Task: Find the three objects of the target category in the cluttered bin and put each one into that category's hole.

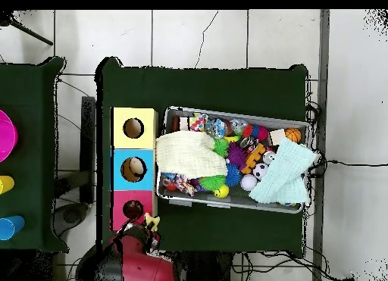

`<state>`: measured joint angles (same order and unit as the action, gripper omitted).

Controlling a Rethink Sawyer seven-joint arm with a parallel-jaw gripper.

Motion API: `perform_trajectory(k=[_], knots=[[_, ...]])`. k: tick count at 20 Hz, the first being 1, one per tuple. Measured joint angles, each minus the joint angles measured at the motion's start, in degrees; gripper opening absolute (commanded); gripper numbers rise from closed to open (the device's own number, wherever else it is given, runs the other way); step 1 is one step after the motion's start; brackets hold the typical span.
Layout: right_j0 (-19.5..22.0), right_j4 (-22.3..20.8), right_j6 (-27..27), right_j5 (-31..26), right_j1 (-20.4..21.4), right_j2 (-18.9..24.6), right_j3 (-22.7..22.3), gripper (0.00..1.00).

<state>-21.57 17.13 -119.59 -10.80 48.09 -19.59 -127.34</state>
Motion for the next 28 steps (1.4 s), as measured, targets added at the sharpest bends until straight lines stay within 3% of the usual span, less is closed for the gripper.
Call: perform_trajectory(k=[2, 5, 19, 28], knots=[[-3.18, 0.39, 0.0, -2.62, -0.01, -1.87, 0.94, 0.0], [-4.41, 0.45, 0.0, -5.2, 0.0, -2.89, 1.52, 0.0], [-3.71, 5.07, -0.01, -6.43, -1.3, -2.72, 1.86, 0.0], [-5.96, 7.37, -0.01, -6.44, -4.43, -2.75, 4.98, 0.0]])
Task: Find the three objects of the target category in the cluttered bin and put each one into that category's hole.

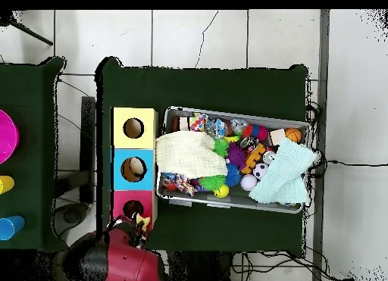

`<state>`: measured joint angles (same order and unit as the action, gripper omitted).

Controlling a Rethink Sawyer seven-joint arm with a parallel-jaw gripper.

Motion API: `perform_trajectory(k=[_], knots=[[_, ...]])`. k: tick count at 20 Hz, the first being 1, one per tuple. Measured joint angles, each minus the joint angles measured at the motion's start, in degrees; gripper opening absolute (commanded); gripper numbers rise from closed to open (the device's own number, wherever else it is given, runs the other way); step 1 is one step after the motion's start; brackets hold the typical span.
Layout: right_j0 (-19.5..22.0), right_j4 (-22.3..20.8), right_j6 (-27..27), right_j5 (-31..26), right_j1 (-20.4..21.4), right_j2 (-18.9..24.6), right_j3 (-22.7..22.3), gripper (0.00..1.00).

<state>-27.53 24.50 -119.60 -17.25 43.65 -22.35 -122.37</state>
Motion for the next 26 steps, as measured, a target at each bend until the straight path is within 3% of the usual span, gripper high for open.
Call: perform_trajectory(k=[8, 23, 24, 26], knots=[[-1.15, 1.36, 0.0, -0.02, -2.41, -0.05, 3.09, 0.0], [-1.45, 4.86, 0.0, -0.01, -4.2, 0.02, 3.8, 0.0], [-1.92, 4.92, 0.0, 0.05, -4.76, -0.24, 4.33, 1.0], [-1.99, 5.0, 0.0, 0.04, -4.81, -0.22, 4.5, 1.0]])
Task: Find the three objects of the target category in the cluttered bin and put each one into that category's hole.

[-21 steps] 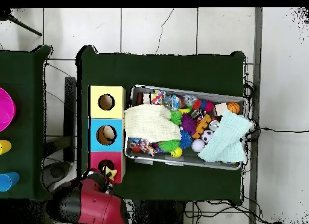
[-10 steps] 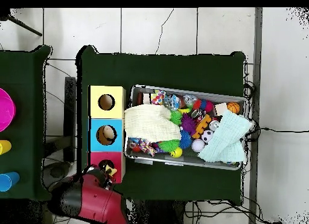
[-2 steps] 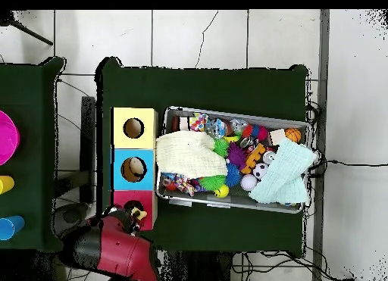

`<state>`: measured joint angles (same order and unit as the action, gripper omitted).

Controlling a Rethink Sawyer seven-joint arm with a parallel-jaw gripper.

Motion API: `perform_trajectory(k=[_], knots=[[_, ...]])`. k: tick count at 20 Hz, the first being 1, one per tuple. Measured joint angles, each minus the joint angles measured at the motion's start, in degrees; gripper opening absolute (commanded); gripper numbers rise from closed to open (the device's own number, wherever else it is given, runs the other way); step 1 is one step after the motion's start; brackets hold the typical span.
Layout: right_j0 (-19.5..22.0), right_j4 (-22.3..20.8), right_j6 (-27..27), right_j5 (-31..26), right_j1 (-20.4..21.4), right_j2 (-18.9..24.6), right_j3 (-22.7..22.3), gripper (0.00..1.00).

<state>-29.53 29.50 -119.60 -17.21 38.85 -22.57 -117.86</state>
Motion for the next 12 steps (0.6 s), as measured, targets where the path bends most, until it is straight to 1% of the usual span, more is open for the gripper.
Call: perform_trajectory(k=[8, 12], knots=[[-1.38, 0.57, -0.02, -0.32, -0.46, -0.2, 3.0, 1.0], [-1.37, 0.53, -0.04, -2.67, -0.09, -0.22, 3.81, 1.0]])
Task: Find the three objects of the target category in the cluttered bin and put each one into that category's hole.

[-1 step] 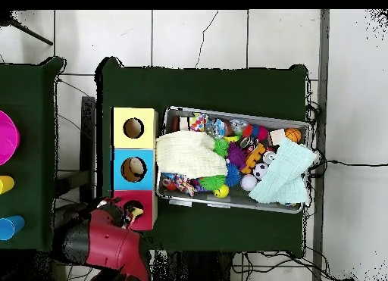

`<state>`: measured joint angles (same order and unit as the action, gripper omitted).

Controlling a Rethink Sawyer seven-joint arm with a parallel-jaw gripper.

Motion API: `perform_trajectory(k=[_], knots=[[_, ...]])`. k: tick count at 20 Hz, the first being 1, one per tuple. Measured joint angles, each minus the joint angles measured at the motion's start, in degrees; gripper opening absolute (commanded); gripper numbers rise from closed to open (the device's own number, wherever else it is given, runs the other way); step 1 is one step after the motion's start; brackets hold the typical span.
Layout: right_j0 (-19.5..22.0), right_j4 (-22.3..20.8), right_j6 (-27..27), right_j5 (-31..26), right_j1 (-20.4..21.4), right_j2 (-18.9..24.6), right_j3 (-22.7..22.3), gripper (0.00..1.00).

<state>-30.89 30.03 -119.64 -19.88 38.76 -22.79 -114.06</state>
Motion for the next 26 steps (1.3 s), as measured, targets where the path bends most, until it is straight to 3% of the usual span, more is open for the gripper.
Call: perform_trajectory(k=[11, 26], knots=[[2.8, -0.05, 0.0, -18.37, 4.79, -1.88, 4.76, 1.0], [3.66, -1.78, 0.0, -19.41, 5.27, -3.38, 6.51, 1.0]])
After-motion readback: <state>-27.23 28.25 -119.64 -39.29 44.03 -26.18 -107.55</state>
